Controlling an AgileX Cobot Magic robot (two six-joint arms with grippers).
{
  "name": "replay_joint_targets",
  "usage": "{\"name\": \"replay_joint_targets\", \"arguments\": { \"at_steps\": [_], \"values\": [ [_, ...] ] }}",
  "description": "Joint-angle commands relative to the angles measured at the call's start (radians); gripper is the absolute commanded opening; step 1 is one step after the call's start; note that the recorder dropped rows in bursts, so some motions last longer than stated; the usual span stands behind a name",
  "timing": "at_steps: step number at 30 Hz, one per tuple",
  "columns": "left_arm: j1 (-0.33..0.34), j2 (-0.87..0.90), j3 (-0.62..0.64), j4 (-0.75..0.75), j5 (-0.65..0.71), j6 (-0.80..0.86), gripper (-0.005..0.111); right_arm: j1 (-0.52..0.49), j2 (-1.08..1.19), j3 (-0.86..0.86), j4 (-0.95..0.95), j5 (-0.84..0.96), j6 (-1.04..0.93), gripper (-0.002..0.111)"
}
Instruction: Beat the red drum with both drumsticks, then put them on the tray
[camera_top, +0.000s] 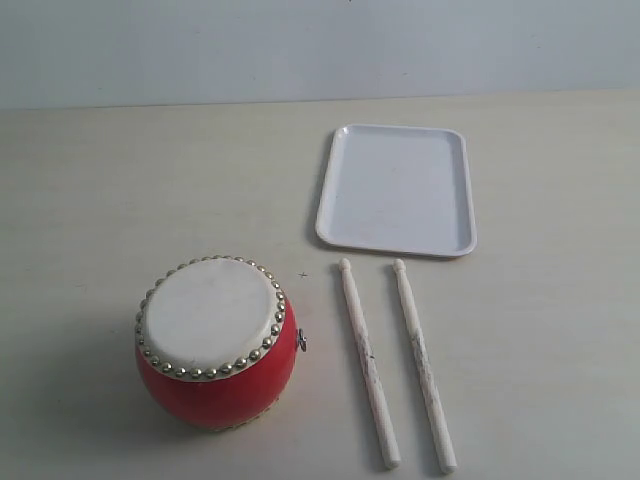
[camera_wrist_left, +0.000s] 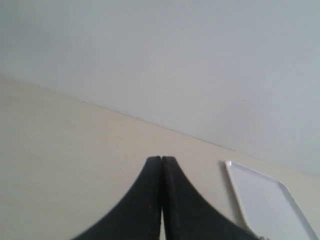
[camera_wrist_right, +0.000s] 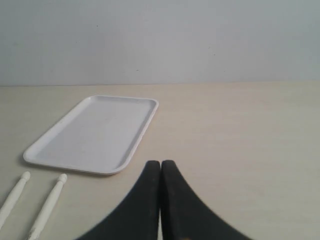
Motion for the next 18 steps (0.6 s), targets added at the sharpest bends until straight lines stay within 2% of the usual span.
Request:
{"name": "replay_joint_targets", "arguments": {
  "at_steps": [1, 7, 9, 13, 18],
  "values": [
    [0.003, -0.006, -0.001, -0.038, -0.023, -0.010, 0.000, -0.004, -0.006, 0.005, -0.001, -0.014, 0.000, 0.000],
    [0.003, -0.006, -0.001, -0.081, -0.050, -0.161, 0.000, -0.004, -0.006, 0.005, -0.001, -0.014, 0.000, 0.000],
    [0.003, -0.006, -0.004, -0.076, -0.055, -0.149, 0.000, -0.004, -0.006, 0.005, -0.001, -0.014, 0.000, 0.000],
    [0.001, -0.006, -0.105, -0.069, -0.032, -0.059, 0.000, -0.004, -0.006, 0.005, -0.001, -0.014, 0.000, 0.000],
    [0.001, -0.006, -0.281, -0.068, 0.059, 0.003, 0.000, -0.004, -0.006, 0.005, -0.001, -0.014, 0.000, 0.000]
  ]
}}
